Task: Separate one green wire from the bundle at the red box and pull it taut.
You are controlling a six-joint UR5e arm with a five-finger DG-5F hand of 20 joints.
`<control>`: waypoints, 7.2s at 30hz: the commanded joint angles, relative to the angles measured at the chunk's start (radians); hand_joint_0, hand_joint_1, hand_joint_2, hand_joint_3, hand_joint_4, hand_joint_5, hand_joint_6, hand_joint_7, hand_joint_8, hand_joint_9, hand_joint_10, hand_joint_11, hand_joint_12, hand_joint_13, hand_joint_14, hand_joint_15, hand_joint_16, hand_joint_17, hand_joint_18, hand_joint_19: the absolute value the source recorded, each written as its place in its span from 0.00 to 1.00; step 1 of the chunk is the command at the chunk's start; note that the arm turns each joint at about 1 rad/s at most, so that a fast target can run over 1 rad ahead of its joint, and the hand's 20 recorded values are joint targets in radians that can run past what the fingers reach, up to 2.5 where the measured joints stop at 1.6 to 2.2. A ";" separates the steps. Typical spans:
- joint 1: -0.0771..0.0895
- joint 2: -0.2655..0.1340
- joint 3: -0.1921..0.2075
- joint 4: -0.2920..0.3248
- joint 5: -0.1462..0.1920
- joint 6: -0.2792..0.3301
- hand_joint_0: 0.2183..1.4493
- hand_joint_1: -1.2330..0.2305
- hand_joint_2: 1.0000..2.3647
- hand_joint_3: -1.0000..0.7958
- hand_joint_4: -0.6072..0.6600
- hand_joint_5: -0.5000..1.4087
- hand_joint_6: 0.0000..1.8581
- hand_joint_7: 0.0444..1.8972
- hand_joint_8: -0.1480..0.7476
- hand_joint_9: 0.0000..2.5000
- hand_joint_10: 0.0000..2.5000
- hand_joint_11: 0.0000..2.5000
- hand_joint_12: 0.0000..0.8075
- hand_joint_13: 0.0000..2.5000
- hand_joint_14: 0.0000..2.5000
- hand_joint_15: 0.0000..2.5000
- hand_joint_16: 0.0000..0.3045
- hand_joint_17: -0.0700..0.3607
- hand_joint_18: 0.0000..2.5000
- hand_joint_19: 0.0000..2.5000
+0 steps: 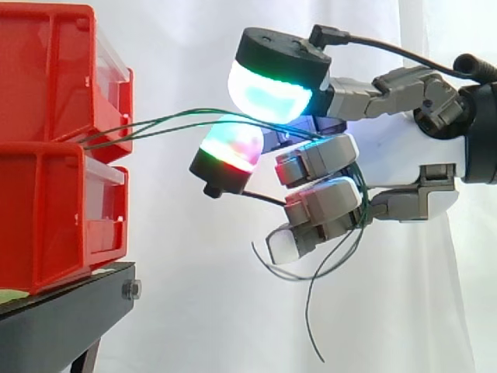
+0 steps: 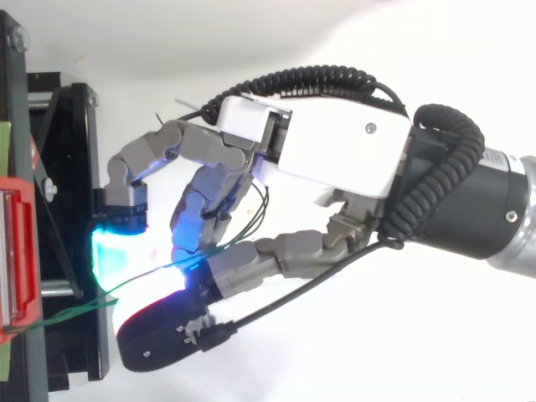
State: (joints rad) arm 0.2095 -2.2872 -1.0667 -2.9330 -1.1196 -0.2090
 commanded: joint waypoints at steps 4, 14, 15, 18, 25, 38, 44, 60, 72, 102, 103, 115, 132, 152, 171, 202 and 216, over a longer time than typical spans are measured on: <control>0.001 0.000 -0.004 0.005 0.000 0.000 0.29 0.32 0.00 0.28 0.62 0.15 0.48 0.50 0.51 0.47 0.16 0.68 0.43 0.56 0.01 0.58 0.18 0.44 0.36 0.21; 0.001 0.000 -0.004 0.005 0.000 0.000 0.29 0.38 0.00 0.28 0.61 0.17 0.46 0.54 0.50 0.51 0.07 0.70 0.42 0.56 0.01 0.58 0.18 0.44 0.36 0.21; 0.001 0.000 -0.006 0.005 0.000 0.000 0.30 0.38 0.00 0.28 0.61 0.17 0.46 0.54 0.50 0.52 0.06 0.71 0.42 0.56 0.01 0.58 0.18 0.44 0.35 0.22; 0.001 0.000 -0.013 0.005 0.000 0.000 0.33 0.36 0.00 0.32 0.60 0.17 0.46 0.56 0.49 0.51 0.06 0.72 0.42 0.56 0.01 0.58 0.17 0.44 0.35 0.22; 0.002 0.000 -0.024 0.014 -0.002 0.000 0.35 0.33 0.01 0.36 0.57 0.16 0.48 0.54 0.49 0.49 0.08 0.71 0.42 0.55 0.01 0.57 0.18 0.44 0.35 0.22; 0.002 -0.001 -0.033 0.031 0.001 0.000 0.31 0.32 0.00 0.28 0.61 0.16 0.47 0.52 0.50 0.49 0.08 0.70 0.43 0.55 0.01 0.57 0.17 0.44 0.35 0.21; 0.002 -0.001 -0.032 0.032 0.001 0.000 0.27 0.40 0.00 0.28 0.61 0.16 0.47 0.53 0.51 0.50 0.08 0.69 0.43 0.56 0.01 0.57 0.18 0.45 0.35 0.22; 0.002 0.000 -0.032 0.032 0.000 0.000 0.33 0.35 0.01 0.39 0.60 0.16 0.47 0.55 0.48 0.48 0.07 0.71 0.42 0.55 0.01 0.58 0.18 0.45 0.35 0.22; 0.002 0.000 -0.033 0.032 0.001 0.000 0.31 0.35 0.00 0.29 0.61 0.15 0.47 0.53 0.49 0.48 0.08 0.70 0.42 0.55 0.01 0.57 0.18 0.45 0.35 0.22; 0.002 -0.001 -0.036 0.041 0.003 0.000 0.31 0.45 0.01 0.39 0.60 0.17 0.42 0.55 0.49 0.51 0.01 0.72 0.42 0.55 0.01 0.57 0.18 0.45 0.34 0.23; 0.002 0.000 -0.036 0.041 0.003 0.000 0.31 0.45 0.01 0.39 0.60 0.17 0.42 0.55 0.49 0.51 0.01 0.72 0.42 0.55 0.01 0.57 0.18 0.45 0.34 0.23; 0.002 -0.001 -0.036 0.041 0.003 0.000 0.32 0.36 0.01 0.36 0.60 0.17 0.43 0.55 0.49 0.51 0.01 0.73 0.41 0.55 0.01 0.57 0.18 0.45 0.35 0.22; 0.002 -0.001 -0.036 0.043 0.001 0.000 0.32 0.46 0.01 0.34 0.59 0.16 0.45 0.54 0.49 0.51 0.04 0.72 0.41 0.55 0.01 0.57 0.18 0.45 0.35 0.22; 0.002 -0.001 -0.038 0.044 0.000 0.000 0.39 0.26 0.00 0.28 0.60 0.15 0.46 0.50 0.49 0.48 0.06 0.71 0.42 0.54 0.01 0.56 0.18 0.44 0.36 0.20; 0.002 -0.001 -0.038 0.043 0.001 0.000 0.27 0.46 0.00 0.28 0.61 0.16 0.46 0.51 0.50 0.50 0.07 0.69 0.43 0.56 0.01 0.57 0.18 0.45 0.36 0.22; 0.002 -0.001 -0.038 0.044 0.001 0.000 0.35 0.31 0.00 0.28 0.61 0.16 0.46 0.51 0.49 0.48 0.07 0.70 0.42 0.54 0.01 0.56 0.17 0.44 0.35 0.22; 0.002 -0.001 -0.038 0.044 0.000 0.000 0.28 0.48 0.00 0.28 0.61 0.16 0.46 0.53 0.50 0.49 0.06 0.70 0.43 0.55 0.01 0.56 0.18 0.45 0.35 0.23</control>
State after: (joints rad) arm 0.2117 -2.2883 -1.1047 -2.8885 -1.1195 -0.2086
